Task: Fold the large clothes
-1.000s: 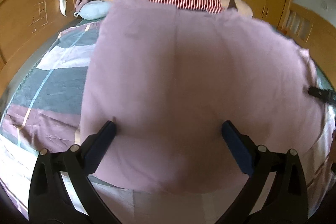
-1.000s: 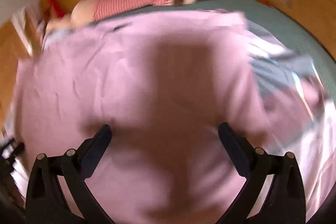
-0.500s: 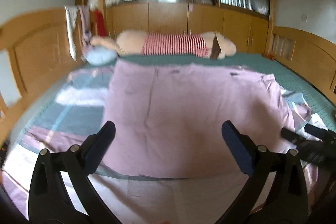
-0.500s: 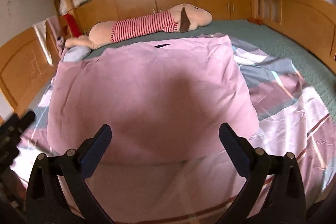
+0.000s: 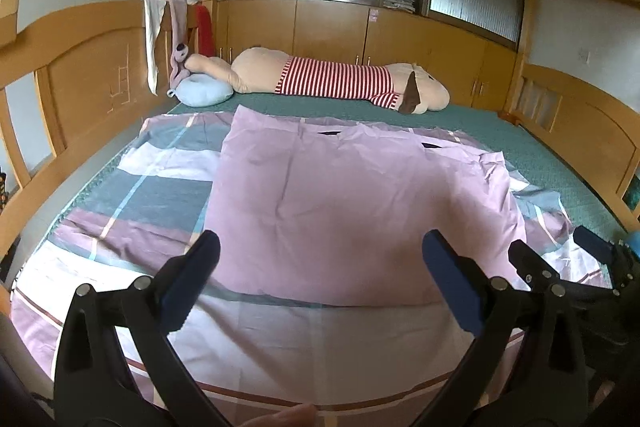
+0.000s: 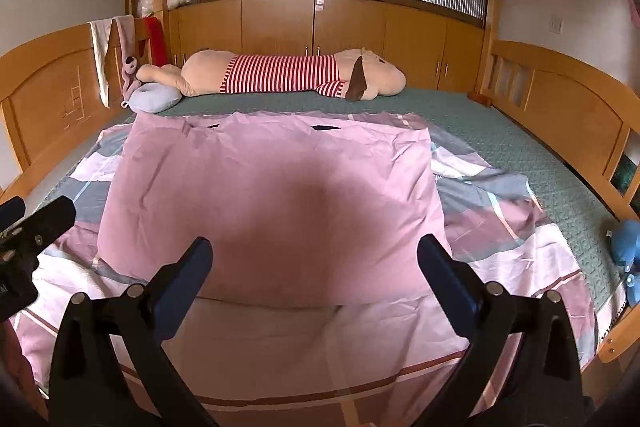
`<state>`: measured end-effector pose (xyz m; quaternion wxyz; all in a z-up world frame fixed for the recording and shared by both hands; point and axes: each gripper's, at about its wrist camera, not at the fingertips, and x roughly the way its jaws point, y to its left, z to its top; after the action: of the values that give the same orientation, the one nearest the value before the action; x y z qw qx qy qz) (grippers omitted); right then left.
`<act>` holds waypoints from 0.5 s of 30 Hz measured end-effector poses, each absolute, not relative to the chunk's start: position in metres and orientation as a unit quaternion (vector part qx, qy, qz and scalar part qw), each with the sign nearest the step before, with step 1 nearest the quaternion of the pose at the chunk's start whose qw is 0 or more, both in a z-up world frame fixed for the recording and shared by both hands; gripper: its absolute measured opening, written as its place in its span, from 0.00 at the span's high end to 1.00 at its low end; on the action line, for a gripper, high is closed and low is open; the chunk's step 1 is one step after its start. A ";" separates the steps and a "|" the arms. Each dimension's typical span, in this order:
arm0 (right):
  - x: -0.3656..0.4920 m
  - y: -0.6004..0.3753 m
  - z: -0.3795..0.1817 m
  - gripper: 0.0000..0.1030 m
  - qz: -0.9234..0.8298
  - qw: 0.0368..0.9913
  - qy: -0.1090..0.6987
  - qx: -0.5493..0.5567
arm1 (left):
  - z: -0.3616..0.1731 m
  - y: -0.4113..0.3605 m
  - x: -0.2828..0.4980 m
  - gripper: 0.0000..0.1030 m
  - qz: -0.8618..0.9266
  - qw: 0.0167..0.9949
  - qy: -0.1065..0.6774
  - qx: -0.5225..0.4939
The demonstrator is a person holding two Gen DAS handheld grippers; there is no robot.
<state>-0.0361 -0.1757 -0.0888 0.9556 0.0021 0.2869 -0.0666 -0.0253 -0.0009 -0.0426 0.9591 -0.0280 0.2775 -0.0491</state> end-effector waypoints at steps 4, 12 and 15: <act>-0.039 -0.176 -0.088 0.01 -0.070 0.955 0.288 0.004 | -0.045 -0.008 -0.029 0.02 -0.047 0.960 0.276 -0.010; -0.042 -0.176 -0.087 0.01 -0.069 0.955 0.289 0.004 | -0.048 -0.015 -0.031 0.02 -0.052 0.959 0.280 -0.002; -0.042 -0.174 -0.086 0.01 -0.070 0.955 0.287 0.001 | -0.049 -0.015 -0.031 0.02 -0.055 0.958 0.283 -0.004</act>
<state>-0.0417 -0.1736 -0.0856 0.9553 0.0011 0.2873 -0.0697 -0.0312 -0.0154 -0.0486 0.9575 -0.0044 0.2830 -0.0552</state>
